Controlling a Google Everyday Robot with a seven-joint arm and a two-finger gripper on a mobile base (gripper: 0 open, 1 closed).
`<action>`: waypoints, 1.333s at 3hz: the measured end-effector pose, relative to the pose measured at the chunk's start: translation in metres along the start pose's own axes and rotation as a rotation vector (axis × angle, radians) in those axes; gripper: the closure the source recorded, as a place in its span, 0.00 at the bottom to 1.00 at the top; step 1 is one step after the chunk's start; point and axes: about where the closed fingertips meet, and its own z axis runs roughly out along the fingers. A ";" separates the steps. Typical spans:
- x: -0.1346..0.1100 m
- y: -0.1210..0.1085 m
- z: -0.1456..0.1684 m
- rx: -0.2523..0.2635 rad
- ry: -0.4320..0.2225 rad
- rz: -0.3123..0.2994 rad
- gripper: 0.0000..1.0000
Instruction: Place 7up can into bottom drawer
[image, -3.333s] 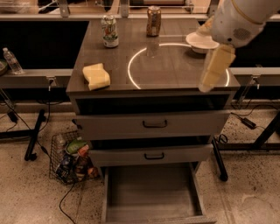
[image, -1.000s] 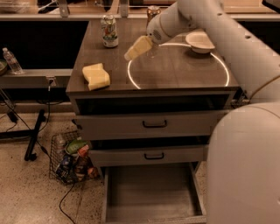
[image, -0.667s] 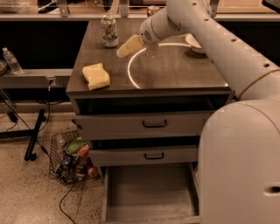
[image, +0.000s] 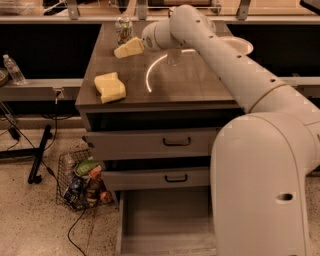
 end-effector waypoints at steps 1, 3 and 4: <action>-0.012 -0.002 0.035 -0.007 -0.092 0.006 0.00; -0.038 -0.014 0.087 0.000 -0.216 -0.034 0.11; -0.039 -0.031 0.097 0.050 -0.227 -0.056 0.34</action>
Offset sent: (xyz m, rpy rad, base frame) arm 0.0930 0.0684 0.0119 0.2031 -0.1921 0.0583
